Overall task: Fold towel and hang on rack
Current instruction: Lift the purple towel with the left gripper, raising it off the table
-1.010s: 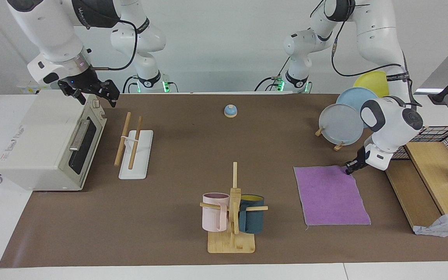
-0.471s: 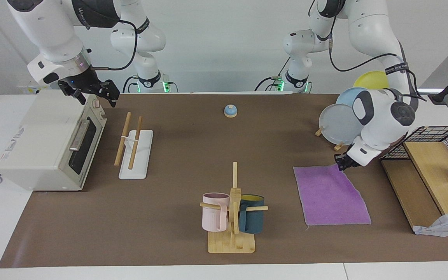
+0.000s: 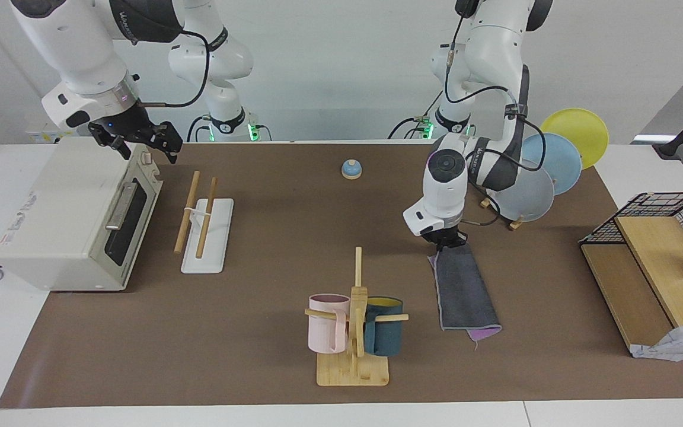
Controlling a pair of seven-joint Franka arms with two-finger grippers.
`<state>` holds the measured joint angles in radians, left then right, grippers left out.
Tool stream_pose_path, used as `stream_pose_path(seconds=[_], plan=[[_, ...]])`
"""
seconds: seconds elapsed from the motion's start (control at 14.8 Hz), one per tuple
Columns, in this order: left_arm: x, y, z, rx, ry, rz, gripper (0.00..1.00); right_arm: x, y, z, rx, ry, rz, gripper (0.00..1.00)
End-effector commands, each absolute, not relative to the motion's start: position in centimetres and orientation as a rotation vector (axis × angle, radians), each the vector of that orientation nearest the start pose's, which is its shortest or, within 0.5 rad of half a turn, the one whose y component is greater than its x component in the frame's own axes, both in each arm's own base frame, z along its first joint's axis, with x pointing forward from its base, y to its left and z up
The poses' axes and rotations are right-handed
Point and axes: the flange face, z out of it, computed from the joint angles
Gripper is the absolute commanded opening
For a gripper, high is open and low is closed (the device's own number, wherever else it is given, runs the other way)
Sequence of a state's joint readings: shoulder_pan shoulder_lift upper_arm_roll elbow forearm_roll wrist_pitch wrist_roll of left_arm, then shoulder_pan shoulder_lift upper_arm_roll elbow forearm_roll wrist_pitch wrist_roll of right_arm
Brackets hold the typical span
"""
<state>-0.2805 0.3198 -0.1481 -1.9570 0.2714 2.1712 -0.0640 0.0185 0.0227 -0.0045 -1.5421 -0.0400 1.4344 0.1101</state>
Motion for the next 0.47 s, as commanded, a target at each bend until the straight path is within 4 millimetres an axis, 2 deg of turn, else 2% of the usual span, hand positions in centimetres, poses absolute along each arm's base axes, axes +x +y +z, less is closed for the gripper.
stream_pose_path(seconds=[0.0,0.07,0.13,0.2,0.4], plan=[[55.8,-21.9,31.1,-2.863,0.709,0.039,0.00,54.2,0.0,61.8,-3.155,0.133,0.207,1.00],[55.9,-21.9,31.2,-2.883,0.656,0.033,0.05,54.2,0.0,61.8,-3.155,0.130,0.207,1.00],[55.9,-21.7,31.4,-2.903,0.618,0.037,0.82,54.2,0.0,61.8,-3.155,0.133,0.207,1.00],[56.2,-20.9,31.9,-2.933,0.570,0.049,1.00,54.2,0.0,61.8,-3.155,0.130,0.207,1.00],[58.0,-17.3,35.4,-3.097,0.357,0.091,1.00,54.2,0.0,61.8,-3.155,0.133,0.207,1.00]])
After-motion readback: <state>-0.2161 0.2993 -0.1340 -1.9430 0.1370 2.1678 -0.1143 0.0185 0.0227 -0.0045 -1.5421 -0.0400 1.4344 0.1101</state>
